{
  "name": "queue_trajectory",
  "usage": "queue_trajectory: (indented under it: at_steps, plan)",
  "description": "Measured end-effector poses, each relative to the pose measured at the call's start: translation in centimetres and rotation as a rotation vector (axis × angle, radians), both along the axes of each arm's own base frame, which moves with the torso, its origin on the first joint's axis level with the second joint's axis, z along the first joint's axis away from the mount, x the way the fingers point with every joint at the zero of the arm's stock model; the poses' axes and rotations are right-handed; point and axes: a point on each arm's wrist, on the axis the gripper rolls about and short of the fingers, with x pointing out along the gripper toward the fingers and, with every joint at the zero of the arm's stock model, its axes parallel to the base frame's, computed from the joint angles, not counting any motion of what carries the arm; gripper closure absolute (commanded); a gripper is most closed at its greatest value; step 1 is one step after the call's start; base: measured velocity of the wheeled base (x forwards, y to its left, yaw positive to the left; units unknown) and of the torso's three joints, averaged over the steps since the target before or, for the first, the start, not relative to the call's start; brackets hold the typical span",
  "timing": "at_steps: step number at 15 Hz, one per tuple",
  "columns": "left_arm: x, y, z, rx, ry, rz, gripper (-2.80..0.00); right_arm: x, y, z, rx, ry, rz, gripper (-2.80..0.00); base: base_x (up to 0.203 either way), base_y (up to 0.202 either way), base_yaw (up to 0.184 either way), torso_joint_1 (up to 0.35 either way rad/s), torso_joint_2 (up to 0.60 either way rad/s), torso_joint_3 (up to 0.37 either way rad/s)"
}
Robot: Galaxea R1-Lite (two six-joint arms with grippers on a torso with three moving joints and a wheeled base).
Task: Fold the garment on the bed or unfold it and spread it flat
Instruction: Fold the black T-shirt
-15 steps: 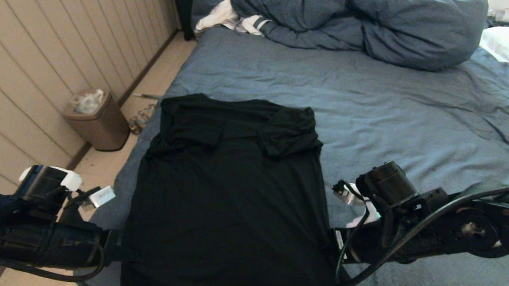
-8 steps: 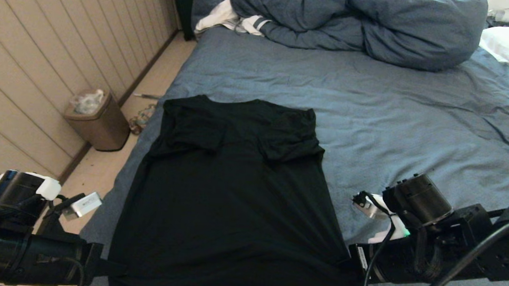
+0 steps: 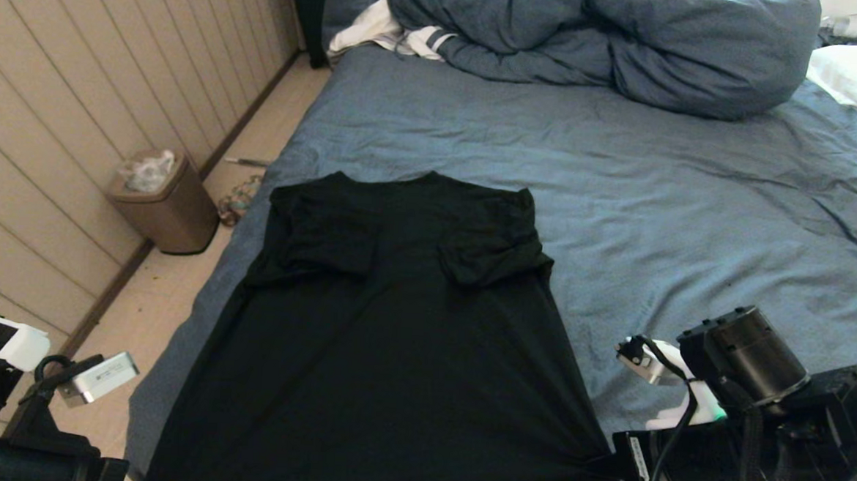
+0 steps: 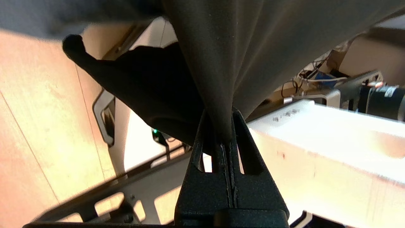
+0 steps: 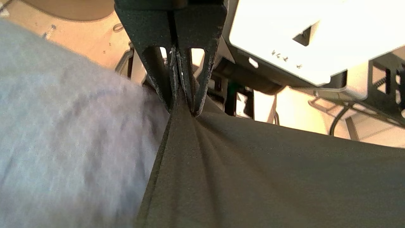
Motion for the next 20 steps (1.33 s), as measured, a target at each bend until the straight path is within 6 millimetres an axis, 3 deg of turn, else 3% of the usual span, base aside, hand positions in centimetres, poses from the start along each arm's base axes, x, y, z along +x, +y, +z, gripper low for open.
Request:
queue_trajectory:
  at_steps: [6, 9, 14, 20]
  plan:
    - [-2.2, 0.3, 0.0, 0.000, 0.004, -0.003, 0.00, -1.4, -0.8, -0.4, -0.004, 0.010, 0.001, 0.00, 0.000, 0.000, 0.000, 0.000, 0.00, 0.000]
    - [-1.9, 0.2, 0.8, -0.006, -0.041, -0.001, 0.00, -1.1, -0.6, 0.3, 0.012, -0.021, 0.000, 0.00, 0.000, 0.000, 0.000, 0.000, 0.00, 0.000]
    - [0.7, 0.0, 3.7, -0.016, -0.142, 0.015, 0.00, 2.4, 0.9, 3.5, 0.066, -0.139, -0.018, 0.00, 0.000, 0.000, 0.000, 0.000, 0.00, 0.000]
    - [7.6, -0.2, 6.4, -0.020, -0.189, 0.050, 0.00, 10.0, 2.2, 4.5, 0.074, -0.196, -0.080, 0.00, 0.000, 0.000, 0.000, 0.000, 0.00, 0.000]
